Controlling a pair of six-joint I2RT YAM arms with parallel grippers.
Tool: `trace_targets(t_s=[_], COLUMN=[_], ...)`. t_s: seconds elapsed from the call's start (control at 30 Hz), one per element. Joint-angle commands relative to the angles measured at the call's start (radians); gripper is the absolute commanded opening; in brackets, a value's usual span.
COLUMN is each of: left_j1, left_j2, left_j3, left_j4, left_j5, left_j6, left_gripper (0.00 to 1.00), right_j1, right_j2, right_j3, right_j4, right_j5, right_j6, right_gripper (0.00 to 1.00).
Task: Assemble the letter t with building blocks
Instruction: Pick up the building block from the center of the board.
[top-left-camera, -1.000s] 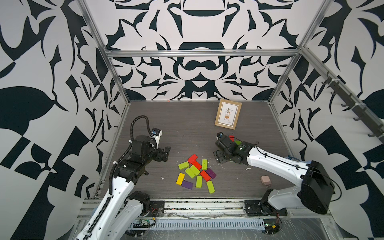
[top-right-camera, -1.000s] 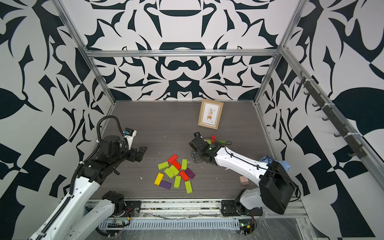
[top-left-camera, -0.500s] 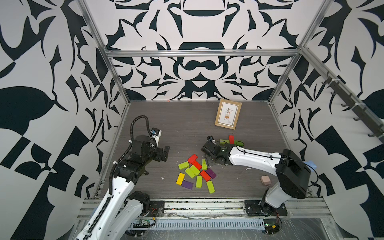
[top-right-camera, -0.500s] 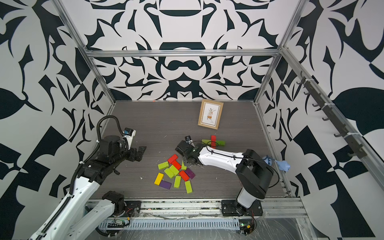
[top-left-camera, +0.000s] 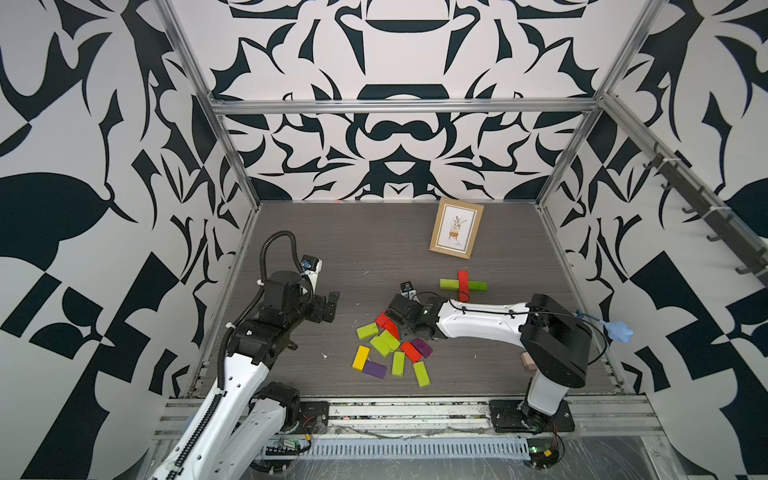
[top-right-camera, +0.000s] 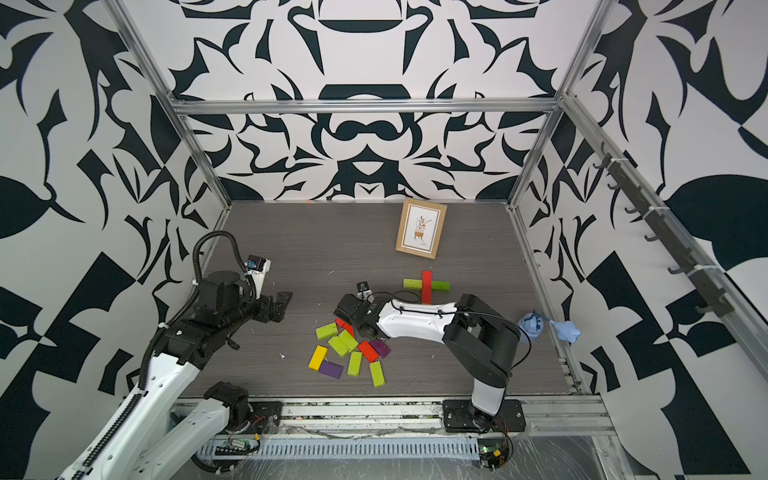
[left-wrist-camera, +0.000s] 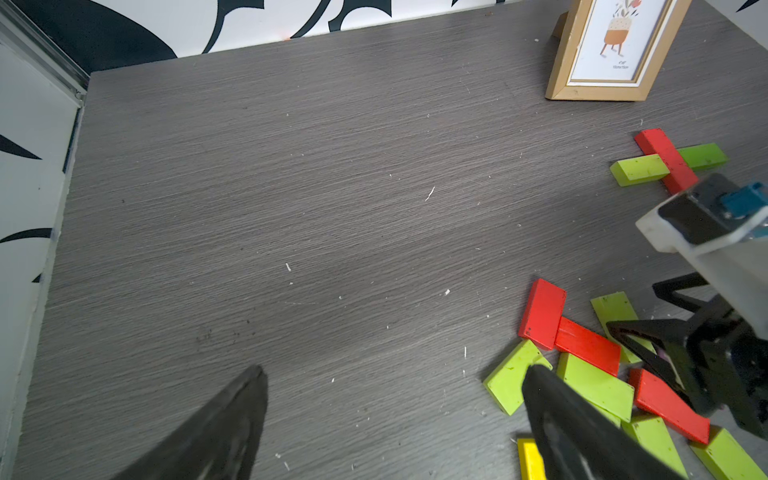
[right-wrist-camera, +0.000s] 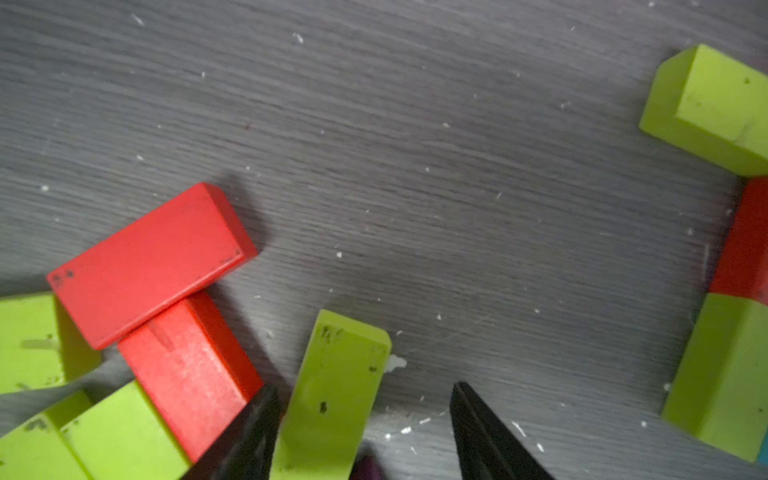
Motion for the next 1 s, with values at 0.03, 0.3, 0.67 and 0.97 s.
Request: trace_targets(t_s=[0.03,0.3,0.67,0.97], left_j1=[-0.002,-0.002,-0.002,-0.002], left_j2=[-0.006,0.002,-0.011,0.009], left_j3=[0.004,0.006,-0.003,0.002], left_j4=[-0.015,-0.015,-0.008,-0.010], left_j5=[-0.006,-0.002,-0.005,-0.016], left_j6=[-0.011,-0.009,-0.008,-0.003], left_gripper=[1.00,1.00,1.00,1.00], right_j1=[0.007,0.008,0.007,0.008], right_j2=[0.001,-0.012,0.017,0.042], right_j3=[0.018,-0.025,-0.029,-0.021], right_j4=[0.015,0.045,0.050,0.046], right_j5=[0.007,0.014,0.012,0.002], right_j6=[0.056,0.117,0.123,0.119], right_gripper=[0.64,0.54,0.40,0.34])
